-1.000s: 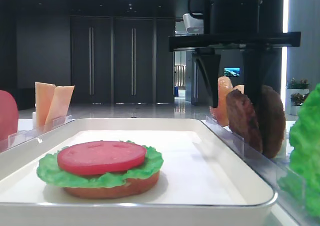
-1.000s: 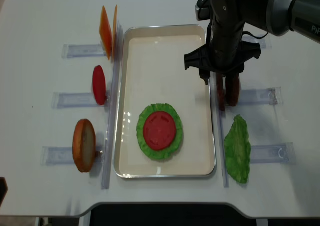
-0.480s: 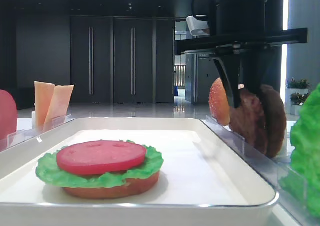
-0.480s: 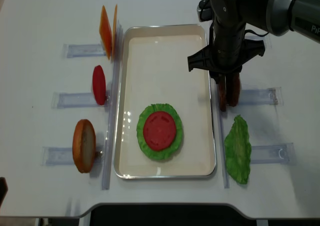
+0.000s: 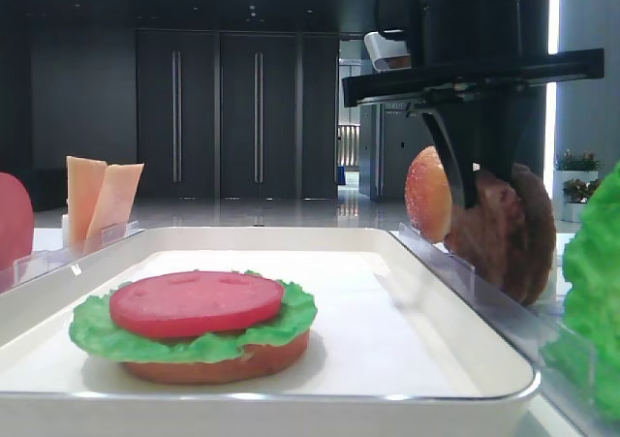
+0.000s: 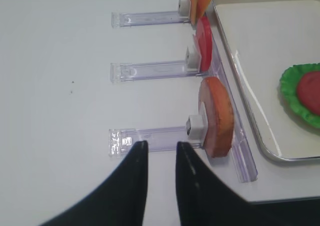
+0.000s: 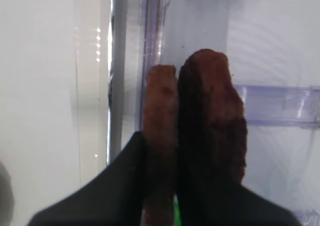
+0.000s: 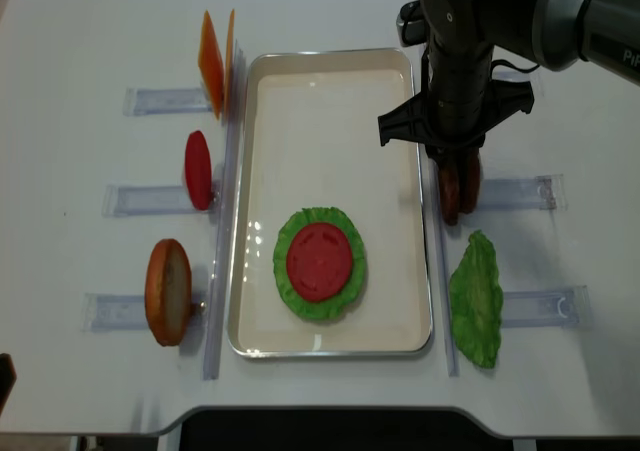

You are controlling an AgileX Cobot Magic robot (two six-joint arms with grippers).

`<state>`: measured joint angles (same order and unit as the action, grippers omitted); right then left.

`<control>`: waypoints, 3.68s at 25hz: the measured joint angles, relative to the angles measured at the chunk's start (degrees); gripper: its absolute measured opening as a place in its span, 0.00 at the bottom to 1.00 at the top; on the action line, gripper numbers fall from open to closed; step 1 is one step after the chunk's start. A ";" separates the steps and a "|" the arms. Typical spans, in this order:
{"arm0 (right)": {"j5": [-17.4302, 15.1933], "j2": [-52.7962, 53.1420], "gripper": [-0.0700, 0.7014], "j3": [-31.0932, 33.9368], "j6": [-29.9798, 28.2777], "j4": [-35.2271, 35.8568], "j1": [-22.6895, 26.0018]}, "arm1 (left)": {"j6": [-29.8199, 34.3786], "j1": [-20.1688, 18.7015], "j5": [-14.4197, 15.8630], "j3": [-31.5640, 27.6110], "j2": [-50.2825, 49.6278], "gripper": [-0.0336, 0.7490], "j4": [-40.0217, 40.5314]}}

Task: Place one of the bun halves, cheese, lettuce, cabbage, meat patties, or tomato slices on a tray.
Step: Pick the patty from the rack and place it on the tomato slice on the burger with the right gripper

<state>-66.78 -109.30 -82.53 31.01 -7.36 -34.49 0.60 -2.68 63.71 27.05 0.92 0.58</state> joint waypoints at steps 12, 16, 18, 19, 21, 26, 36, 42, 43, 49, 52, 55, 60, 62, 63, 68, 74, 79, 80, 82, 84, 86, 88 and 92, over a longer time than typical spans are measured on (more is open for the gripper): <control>-2.92 4.39 0.25 -0.77 0.00 3.48 0.00 | 0.00 0.00 0.00 0.00 0.00 0.22 -0.07; -3.02 6.22 0.25 -1.99 0.00 5.69 -0.12 | 0.00 0.00 0.00 0.00 0.00 0.22 -0.07; -3.02 7.52 0.25 -2.10 0.00 6.21 -0.23 | 0.00 0.00 0.00 0.00 0.00 0.22 -0.07; -3.07 8.20 0.25 -2.10 0.00 6.35 -0.35 | 0.00 0.00 0.00 0.00 0.00 0.22 -0.07; -3.07 9.49 0.25 -2.10 0.00 6.55 -0.89 | 0.00 0.00 0.00 0.00 0.00 0.22 -0.07; -3.24 11.71 0.25 -2.10 -0.07 6.99 -3.90 | 0.00 0.00 0.00 0.00 0.00 0.22 -0.07; 5.29 15.78 0.25 0.65 -3.85 15.76 -5.48 | 0.00 0.00 0.00 0.00 0.00 0.22 -0.07; 15.78 18.18 0.25 9.52 -10.52 25.61 -5.48 | 0.00 0.00 0.00 0.00 0.00 0.22 -0.07; 17.52 18.47 0.25 10.97 -12.15 28.13 -5.48 | 0.00 0.00 0.00 0.00 0.00 0.22 -0.07; 26.82 19.03 0.25 18.34 -29.38 47.65 -5.48 | 0.00 0.00 0.00 0.00 0.00 0.22 -0.07; 29.93 19.03 0.25 21.60 -40.83 60.11 -5.28 | 0.00 0.00 0.00 0.00 0.00 0.22 -0.07; 31.04 19.05 0.25 24.89 -53.59 74.71 -3.99 | 0.00 0.00 0.00 0.00 0.00 0.22 -0.07; 31.89 19.09 0.25 30.33 -69.83 90.94 -2.27 | 0.00 0.00 0.00 0.00 0.00 0.22 -0.07; 31.89 19.03 0.25 31.98 -72.46 93.50 -2.11 | 0.00 0.00 0.00 0.00 0.00 0.22 -0.07; 31.89 18.90 0.25 32.62 -73.16 93.94 -2.12 | 0.00 0.00 0.00 0.00 0.00 0.22 -0.07; 32.21 16.07 0.25 33.33 -74.33 95.22 -2.10 | 0.00 0.00 0.00 0.00 0.00 0.22 -0.07; 33.00 12.61 0.25 33.50 -75.73 95.85 -2.10 | 0.00 0.00 0.00 0.00 0.00 0.22 -0.07; 33.06 10.85 0.25 33.50 -76.02 97.41 -2.10 | 0.00 0.00 0.00 0.00 0.00 0.22 -0.07; 33.12 10.59 0.25 33.50 -76.19 98.05 -2.10 | 0.00 0.00 0.00 0.00 0.00 0.22 -0.07; 33.25 10.32 0.25 33.50 -76.84 98.95 -2.06 | 0.00 0.00 0.00 0.00 0.00 0.22 -0.07; 33.37 10.32 0.25 33.50 -77.18 99.38 -1.99 | 0.00 0.00 0.00 0.00 0.00 0.22 -0.07; 33.43 10.11 0.25 33.50 -77.34 99.69 -1.86 | 0.00 0.00 0.00 0.00 0.00 0.22 -0.07; 33.37 9.60 0.25 33.50 -77.34 99.81 -1.51 | 0.00 0.00 0.00 0.00 0.00 0.22 -0.07; 33.37 8.87 0.25 33.50 -77.34 99.85 -1.46 | 0.00 0.00 0.00 0.00 0.00 0.22 -0.07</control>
<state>-33.41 -100.43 -49.03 -46.33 92.49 -35.95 0.60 -2.68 63.71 27.05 0.92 0.52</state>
